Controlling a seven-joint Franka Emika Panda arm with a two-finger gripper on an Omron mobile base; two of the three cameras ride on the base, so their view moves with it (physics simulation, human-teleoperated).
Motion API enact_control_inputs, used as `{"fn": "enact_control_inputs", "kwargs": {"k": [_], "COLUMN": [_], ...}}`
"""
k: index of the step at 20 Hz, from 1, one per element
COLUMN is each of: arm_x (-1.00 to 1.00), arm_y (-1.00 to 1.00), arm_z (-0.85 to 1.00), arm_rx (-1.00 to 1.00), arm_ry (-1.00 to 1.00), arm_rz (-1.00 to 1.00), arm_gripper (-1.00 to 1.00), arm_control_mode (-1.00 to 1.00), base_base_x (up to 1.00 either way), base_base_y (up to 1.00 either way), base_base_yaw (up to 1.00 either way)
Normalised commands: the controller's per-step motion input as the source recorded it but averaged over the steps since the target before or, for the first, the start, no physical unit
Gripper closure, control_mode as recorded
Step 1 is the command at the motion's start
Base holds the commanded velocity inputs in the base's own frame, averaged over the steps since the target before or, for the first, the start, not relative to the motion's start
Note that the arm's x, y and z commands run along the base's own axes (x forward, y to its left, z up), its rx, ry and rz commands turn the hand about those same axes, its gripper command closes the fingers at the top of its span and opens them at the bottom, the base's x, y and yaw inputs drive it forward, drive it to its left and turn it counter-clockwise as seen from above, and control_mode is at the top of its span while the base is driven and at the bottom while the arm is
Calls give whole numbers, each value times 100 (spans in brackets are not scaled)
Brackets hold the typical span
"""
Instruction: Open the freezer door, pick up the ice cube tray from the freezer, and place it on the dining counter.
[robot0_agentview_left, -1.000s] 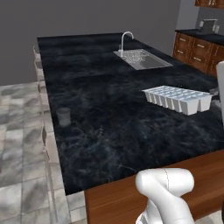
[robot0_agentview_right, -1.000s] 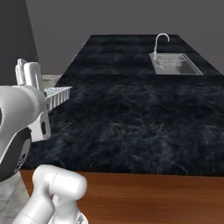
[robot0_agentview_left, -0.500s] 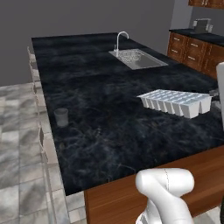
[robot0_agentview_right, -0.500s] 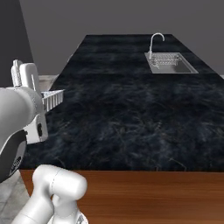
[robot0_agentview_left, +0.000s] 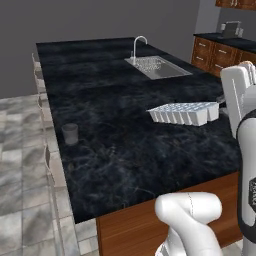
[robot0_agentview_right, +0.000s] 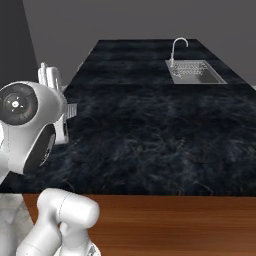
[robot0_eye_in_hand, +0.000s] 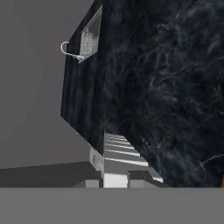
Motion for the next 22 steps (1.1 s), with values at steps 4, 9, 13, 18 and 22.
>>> {"fn": "enact_control_inputs", "kwargs": {"k": [4, 9, 13, 18, 22], "arm_x": [100, 100, 100, 65, 25], "arm_y": [0, -1, 1, 12, 13], "arm_z": [-41, -40, -19, 0, -2], "arm_rx": [0, 0, -2, -16, -23], "arm_ry": [6, 11, 13, 21, 11], "arm_rz": [18, 31, 21, 4, 2], "arm_gripper": [100, 100, 100, 100, 100], "arm_control_mode": [-100, -100, -100, -100, -100], "base_base_x": [0, 0, 0, 0, 0], "base_base_y": [0, 0, 0, 0, 0], "base_base_yaw": [0, 0, 0, 0, 0]}}
